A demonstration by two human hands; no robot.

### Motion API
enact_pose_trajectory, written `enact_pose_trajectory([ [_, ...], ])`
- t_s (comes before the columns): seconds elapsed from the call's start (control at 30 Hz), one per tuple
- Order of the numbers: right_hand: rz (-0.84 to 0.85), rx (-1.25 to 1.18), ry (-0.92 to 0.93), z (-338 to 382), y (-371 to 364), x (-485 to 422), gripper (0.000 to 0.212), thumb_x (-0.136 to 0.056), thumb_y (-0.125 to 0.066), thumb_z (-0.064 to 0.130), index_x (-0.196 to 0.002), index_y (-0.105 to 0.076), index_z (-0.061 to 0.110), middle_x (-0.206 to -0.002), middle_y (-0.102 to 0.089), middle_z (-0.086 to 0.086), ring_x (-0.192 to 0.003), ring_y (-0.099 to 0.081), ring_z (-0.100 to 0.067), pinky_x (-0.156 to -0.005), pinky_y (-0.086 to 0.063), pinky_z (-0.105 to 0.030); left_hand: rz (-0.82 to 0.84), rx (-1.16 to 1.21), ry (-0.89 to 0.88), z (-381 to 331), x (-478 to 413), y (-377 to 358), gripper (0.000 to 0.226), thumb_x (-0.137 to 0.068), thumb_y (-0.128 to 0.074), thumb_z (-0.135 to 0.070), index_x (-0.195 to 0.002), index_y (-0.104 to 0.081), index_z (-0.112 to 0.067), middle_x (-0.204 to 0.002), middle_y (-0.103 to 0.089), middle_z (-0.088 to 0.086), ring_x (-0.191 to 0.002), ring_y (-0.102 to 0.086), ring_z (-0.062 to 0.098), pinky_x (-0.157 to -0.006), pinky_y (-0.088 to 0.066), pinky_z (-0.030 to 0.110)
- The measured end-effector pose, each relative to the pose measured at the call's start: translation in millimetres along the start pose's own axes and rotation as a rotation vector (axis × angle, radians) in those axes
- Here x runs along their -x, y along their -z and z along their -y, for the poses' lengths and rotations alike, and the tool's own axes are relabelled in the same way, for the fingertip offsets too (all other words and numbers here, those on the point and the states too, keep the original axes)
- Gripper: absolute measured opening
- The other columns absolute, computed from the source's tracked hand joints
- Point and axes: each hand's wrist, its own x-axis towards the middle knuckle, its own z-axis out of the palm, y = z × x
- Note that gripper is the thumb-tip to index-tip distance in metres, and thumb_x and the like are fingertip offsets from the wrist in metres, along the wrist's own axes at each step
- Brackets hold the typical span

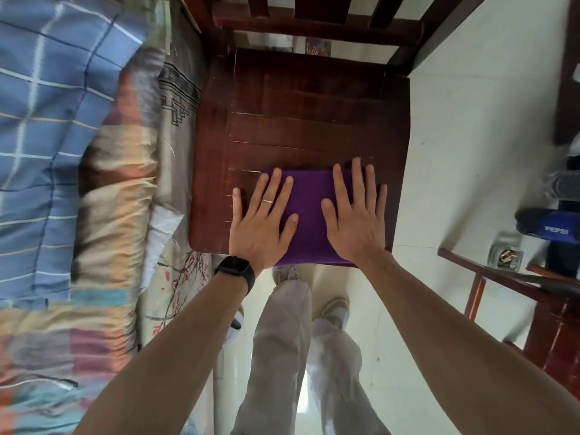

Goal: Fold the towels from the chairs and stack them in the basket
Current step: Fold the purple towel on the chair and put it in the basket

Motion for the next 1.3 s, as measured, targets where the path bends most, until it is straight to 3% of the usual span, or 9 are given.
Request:
enact_pose_trajectory([
  [0.13,-0.134,-0.326,-0.307,-3,31,20,0.075,-0.097,-0.052,0.052,-0.157,-0.024,0.017,-0.161,-0.026,-0.018,-0.146,-0.028,-0.036,-0.116,-0.027,-0.05,-0.083,0.116,0.102,3,12,32,0.061,-0.099,-0.044,-0.046,-0.155,-0.026,-0.032,-0.163,-0.022,0.004,-0.148,-0.025,0.027,-0.117,-0.02,0.054],
  [0.23,-0.029,-0.574,-0.487,-10,49,24,0.064,-0.09,-0.068,0.04,-0.144,-0.044,0.014,-0.138,-0.052,-0.012,-0.127,-0.048,-0.031,-0.099,-0.04,-0.035,-0.09,0.543,0.467,-4,13,49,0.057,-0.09,-0.064,-0.036,-0.141,-0.045,-0.021,-0.135,-0.053,0.008,-0.122,-0.052,0.027,-0.101,-0.044,0.041],
  [0.33,0.147,-0.733,-0.673,-7,64,8,0.061,-0.087,-0.075,0.037,-0.137,-0.05,0.011,-0.125,-0.063,-0.006,-0.116,-0.059,-0.027,-0.093,-0.043,-0.03,0.002,0.883,0.911,-17,-3,59,0.052,-0.084,-0.074,-0.033,-0.129,-0.054,-0.017,-0.115,-0.064,0.0,-0.108,-0.061,0.021,-0.088,-0.041,0.025],
  [0.43,0.253,-0.78,-0.743,-6,63,-5,0.058,-0.083,-0.079,0.037,-0.129,-0.055,0.01,-0.11,-0.063,-0.002,-0.101,-0.061,-0.024,-0.083,-0.045,-0.03,0.105,0.973,1.056,-21,-13,55,0.051,-0.082,-0.077,-0.03,-0.127,-0.057,-0.016,-0.11,-0.065,-0.002,-0.102,-0.06,0.021,-0.09,-0.046,0.029],
  [0.53,0.302,-0.845,-0.743,-11,54,-10,0.028,-0.082,-0.079,0.032,-0.098,-0.068,0.013,-0.099,-0.072,-0.005,-0.095,-0.068,-0.029,-0.081,-0.054,-0.038,0.149,1.052,1.109,-14,-21,47,0.044,-0.08,-0.079,-0.022,-0.12,-0.066,-0.011,-0.113,-0.07,0.007,-0.104,-0.065,0.028,-0.094,-0.054,0.041],
  [0.67,0.336,-0.918,-0.683,-14,56,-5,0.021,-0.081,-0.076,0.03,-0.095,-0.067,0.018,-0.101,-0.072,-0.004,-0.094,-0.068,-0.028,-0.09,-0.056,-0.047,0.205,1.112,1.069,-4,-22,47,0.014,-0.078,-0.082,-0.016,-0.086,-0.07,-0.017,-0.098,-0.073,0.006,-0.096,-0.069,0.028,-0.09,-0.057,0.047],
  [0.83,0.25,-1.06,-0.675,-17,70,22,0.027,-0.086,-0.075,0.021,-0.108,-0.059,0.019,-0.099,-0.068,0.0,-0.096,-0.066,-0.025,-0.077,-0.054,-0.034,0.227,1.165,0.922,-10,-16,63,0.024,-0.082,-0.079,-0.01,-0.101,-0.063,-0.011,-0.1,-0.071,0.007,-0.094,-0.069,0.025,-0.072,-0.056,0.031],
  [0.93,0.184,-1.21,-0.683,-27,92,49,0.027,-0.086,-0.076,0.01,-0.106,-0.06,0.018,-0.109,-0.069,-0.005,-0.098,-0.068,-0.025,-0.067,-0.054,-0.026,0.251,1.224,0.771,-23,-12,88,0.034,-0.083,-0.074,0.001,-0.111,-0.059,-0.012,-0.097,-0.069,0.001,-0.08,-0.069,0.006,-0.059,-0.052,0.012],
  [1.3,-0.111,-1.447,-0.7,-71,248,183,0.036,-0.073,-0.083,0.014,-0.105,-0.071,0.023,-0.109,-0.075,-0.006,-0.103,-0.071,-0.027,-0.092,-0.054,-0.041,0.465,1.215,0.338,-133,4,223,0.028,-0.087,-0.072,-0.003,-0.111,-0.071,-0.017,-0.107,-0.073,-0.001,-0.099,-0.066,0.012,-0.086,-0.052,0.02],
])
